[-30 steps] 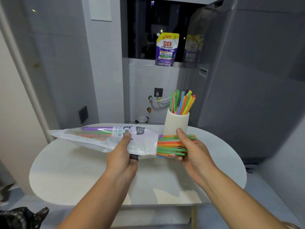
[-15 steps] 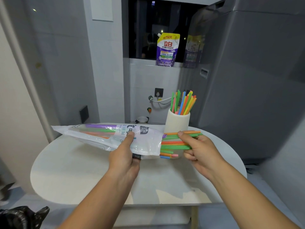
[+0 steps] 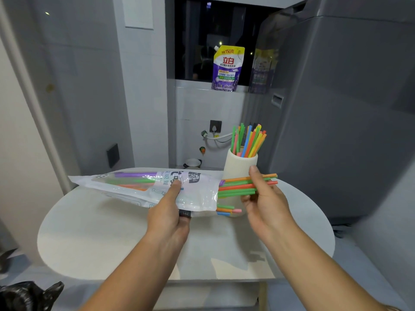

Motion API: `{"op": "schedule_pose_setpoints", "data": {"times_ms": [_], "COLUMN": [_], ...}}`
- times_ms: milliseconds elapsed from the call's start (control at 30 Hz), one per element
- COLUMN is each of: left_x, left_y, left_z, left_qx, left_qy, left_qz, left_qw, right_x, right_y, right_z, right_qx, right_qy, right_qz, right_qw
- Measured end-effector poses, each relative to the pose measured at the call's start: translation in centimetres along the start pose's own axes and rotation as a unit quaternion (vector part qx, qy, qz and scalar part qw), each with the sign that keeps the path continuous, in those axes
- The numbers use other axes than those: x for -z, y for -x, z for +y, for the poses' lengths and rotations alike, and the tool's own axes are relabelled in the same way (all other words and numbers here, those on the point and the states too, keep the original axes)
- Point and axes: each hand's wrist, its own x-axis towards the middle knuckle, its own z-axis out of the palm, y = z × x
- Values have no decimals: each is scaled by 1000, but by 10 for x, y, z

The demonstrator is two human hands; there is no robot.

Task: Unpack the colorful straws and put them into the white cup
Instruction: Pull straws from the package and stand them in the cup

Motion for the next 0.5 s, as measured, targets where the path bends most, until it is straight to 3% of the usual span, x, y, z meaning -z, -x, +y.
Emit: {"op": "schedule_pose_setpoints", "data": {"times_ms": [167,367,500], "left_x": [1,3,3], "left_y": [-2,-5,-8], "left_z": [-1,0,0], "left_qx": [7,18,22], "left_qy": [-4,2,10], "left_qz": [-9,-5,0], "left_qw": [1000,1000,1000], "right_x": [-7,-1,4], "right_y": [2,-7,-12], "right_z": [5,-8,-23], "right_qx": [-20,123,154], "right_qy": [80,271,273], "right_qz": [-8,19,23], "right_qw": [997,955,949]}}
